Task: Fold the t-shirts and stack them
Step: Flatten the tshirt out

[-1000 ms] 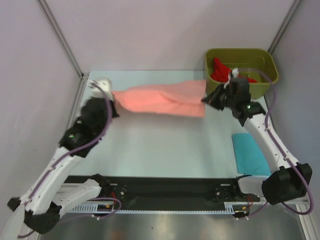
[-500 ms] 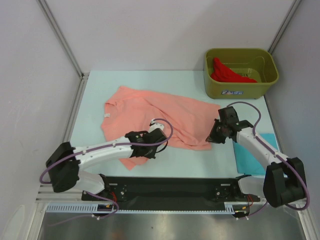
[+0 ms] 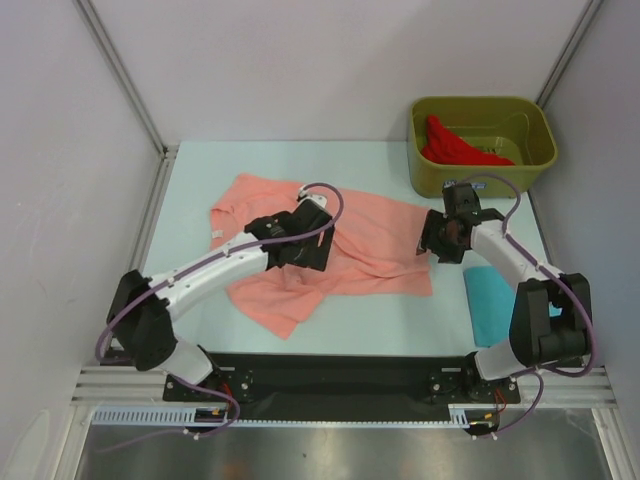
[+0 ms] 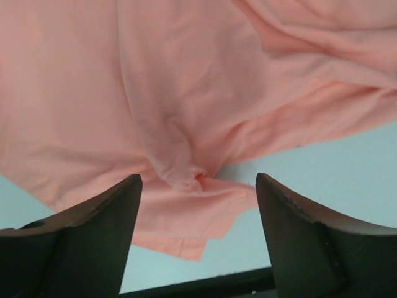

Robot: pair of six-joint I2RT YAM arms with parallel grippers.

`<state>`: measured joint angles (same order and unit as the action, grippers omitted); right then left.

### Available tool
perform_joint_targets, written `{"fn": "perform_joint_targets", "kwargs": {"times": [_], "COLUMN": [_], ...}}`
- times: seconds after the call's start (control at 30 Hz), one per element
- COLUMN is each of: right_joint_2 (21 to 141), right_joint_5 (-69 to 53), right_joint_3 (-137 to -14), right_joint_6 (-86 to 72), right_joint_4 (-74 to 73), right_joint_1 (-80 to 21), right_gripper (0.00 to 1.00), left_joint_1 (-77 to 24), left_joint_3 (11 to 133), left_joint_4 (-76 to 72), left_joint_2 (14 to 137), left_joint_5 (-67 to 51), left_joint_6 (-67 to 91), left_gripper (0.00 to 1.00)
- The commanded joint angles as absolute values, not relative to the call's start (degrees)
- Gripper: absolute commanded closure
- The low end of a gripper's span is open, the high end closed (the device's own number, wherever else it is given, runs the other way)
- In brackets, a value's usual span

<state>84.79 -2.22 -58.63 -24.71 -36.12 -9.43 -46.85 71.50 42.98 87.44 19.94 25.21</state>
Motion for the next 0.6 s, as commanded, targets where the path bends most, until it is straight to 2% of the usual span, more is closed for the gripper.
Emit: {"fn": "perform_joint_targets", "kwargs": {"times": [0.0, 0.03, 0.07, 0.13, 0.2, 0.27, 0.3, 0.43, 0.57], "right_joint_2": [79.56, 77.89, 74.91, 71.82, 67.97, 66.1, 65.48, 63.11, 61.18], "right_joint_5": [-0.09, -0.78, -1.05, -1.23, -1.76, -2.81, -2.99, -3.6, -3.52], "right_joint_3": [-57.85, -56.79, -55.73, -52.67, -50.55, -47.82, -47.12, -44.39, -43.16], "right_joint_6": [-22.32, -22.5, -23.2, -24.25, -25.4, -26.62, -26.89, -28.83, -30.23], "right_joint_4": [-41.83, -41.92, -42.36, -42.63, -42.1, -41.66, -41.66, -41.84, -42.01], "right_joint_1": [-9.67, -9.75, -9.76, -10.46, -11.77, -12.39, -12.74, -13.71, -14.68], "right_gripper": [0.35, 0.39, 0.41, 0.47, 0.51, 0.53, 0.53, 0.55, 0.54], "left_joint_1": [-47.55, -47.55, -47.64, -47.81, -48.34, -48.34, -48.43, -48.6, -48.69], "left_joint_3": [66.21, 62.88, 55.88, 49.25, 42.38, 38.26, 37.45, 36.12, 35.16], "left_joint_4": [48.6, 48.26, 47.64, 45.89, 44.39, 41.67, 40.7, 39.54, 39.55], "left_joint_2": [76.05, 72.89, 70.34, 63.3, 59.7, 59.24, 59.41, 63.44, 66.26], "left_joint_5": [15.75, 13.73, 9.53, 6.17, 3.52, 2.11, 1.33, 1.84, 2.99], "left_joint_6": [31.62, 33.82, 38.1, 42.43, 47.1, 50.52, 51.32, 54.84, 57.74], "left_gripper": [0.22, 0.36, 0.46, 0.65, 0.66, 0.63, 0.63, 0.76, 0.73]}}
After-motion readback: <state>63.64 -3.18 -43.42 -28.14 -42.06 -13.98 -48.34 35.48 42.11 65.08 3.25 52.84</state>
